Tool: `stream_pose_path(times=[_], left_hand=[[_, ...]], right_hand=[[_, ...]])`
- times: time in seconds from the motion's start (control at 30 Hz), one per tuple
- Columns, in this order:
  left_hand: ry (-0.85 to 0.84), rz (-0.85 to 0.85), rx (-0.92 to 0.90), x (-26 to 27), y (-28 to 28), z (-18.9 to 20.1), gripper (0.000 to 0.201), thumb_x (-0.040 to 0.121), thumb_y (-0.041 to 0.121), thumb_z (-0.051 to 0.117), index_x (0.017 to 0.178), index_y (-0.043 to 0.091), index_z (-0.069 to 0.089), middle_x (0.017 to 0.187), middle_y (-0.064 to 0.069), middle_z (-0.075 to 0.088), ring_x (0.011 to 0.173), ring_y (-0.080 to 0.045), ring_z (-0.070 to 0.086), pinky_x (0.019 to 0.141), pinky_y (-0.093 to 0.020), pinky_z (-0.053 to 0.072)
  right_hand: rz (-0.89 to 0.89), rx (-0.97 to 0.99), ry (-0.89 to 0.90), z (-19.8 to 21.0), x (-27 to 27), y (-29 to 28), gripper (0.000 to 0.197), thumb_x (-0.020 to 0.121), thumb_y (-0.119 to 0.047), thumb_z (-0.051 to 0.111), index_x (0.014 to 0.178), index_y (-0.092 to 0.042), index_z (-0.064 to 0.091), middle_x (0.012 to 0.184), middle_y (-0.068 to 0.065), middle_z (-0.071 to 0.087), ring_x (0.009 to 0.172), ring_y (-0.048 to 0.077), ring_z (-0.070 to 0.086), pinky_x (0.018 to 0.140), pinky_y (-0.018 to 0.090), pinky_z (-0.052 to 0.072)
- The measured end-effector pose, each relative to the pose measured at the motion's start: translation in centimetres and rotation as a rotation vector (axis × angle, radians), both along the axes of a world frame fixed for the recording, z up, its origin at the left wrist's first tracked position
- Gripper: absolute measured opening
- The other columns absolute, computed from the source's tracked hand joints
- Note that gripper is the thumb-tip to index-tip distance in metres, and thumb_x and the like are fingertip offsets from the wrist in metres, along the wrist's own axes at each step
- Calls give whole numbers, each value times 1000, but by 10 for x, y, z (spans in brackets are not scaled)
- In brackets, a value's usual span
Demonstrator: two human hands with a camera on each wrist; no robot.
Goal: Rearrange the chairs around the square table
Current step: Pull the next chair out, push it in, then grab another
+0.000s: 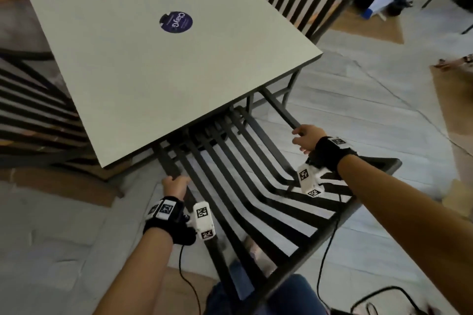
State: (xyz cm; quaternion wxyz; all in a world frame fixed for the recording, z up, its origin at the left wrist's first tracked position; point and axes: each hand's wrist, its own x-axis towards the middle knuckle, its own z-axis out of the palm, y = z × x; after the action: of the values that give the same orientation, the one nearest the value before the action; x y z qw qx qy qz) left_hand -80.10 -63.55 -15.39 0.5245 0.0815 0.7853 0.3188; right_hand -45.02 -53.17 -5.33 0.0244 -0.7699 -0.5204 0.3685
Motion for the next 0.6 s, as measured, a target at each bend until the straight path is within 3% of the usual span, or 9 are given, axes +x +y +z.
stream_pose_path(times=[0.13, 0.27, 0.33, 0.47, 0.53, 0.6], left_hand=[[112, 2, -120, -2, -3, -46, 85, 57, 11, 63, 137, -8, 39, 139, -29, 49, 120, -46, 53, 98, -54, 49], [190, -26, -261, 24, -23, -23, 72, 79, 14, 58, 142, -4, 29, 144, -28, 42, 127, -45, 47, 108, -51, 41], [176, -18, -259, 35, -31, -28, 63, 87, 8, 53, 143, -5, 26, 143, -29, 43, 126, -44, 48, 107, -47, 41], [258, -9, -181, 51, -47, -46, 50, 87, 3, 50, 136, 3, 42, 128, -24, 59, 114, -44, 56, 100, -45, 46], [320, 7, -153, 54, -51, -56, 53, 86, 1, 49, 138, 11, 42, 127, -23, 59, 114, -43, 56, 99, -45, 46], [356, 21, -126, 53, -50, -61, 52, 87, 3, 45, 137, 17, 44, 125, -22, 61, 110, -43, 58, 97, -47, 47]], right_hand=[[118, -50, -129, -27, 16, 22, 40, 87, -21, 62, 127, -17, 58, 133, 15, 56, 114, 35, 58, 92, 35, 47], [163, -67, -242, -60, 38, 37, 44, 87, -16, 61, 130, -7, 51, 120, 24, 59, 100, 39, 58, 76, 35, 43], [191, -118, -283, -78, 49, 43, 53, 86, -18, 64, 133, -5, 44, 120, 26, 56, 101, 41, 57, 77, 41, 46], [245, -271, -309, -115, 67, 53, 83, 83, -15, 70, 148, -12, 20, 140, 29, 38, 121, 48, 47, 98, 53, 44], [227, -260, -324, -129, 74, 56, 89, 85, -5, 64, 152, -22, 8, 140, 30, 38, 121, 48, 48, 96, 53, 43], [252, -240, -330, -140, 82, 62, 86, 87, -1, 57, 152, -25, 6, 122, 30, 51, 111, 47, 55, 84, 49, 45]])
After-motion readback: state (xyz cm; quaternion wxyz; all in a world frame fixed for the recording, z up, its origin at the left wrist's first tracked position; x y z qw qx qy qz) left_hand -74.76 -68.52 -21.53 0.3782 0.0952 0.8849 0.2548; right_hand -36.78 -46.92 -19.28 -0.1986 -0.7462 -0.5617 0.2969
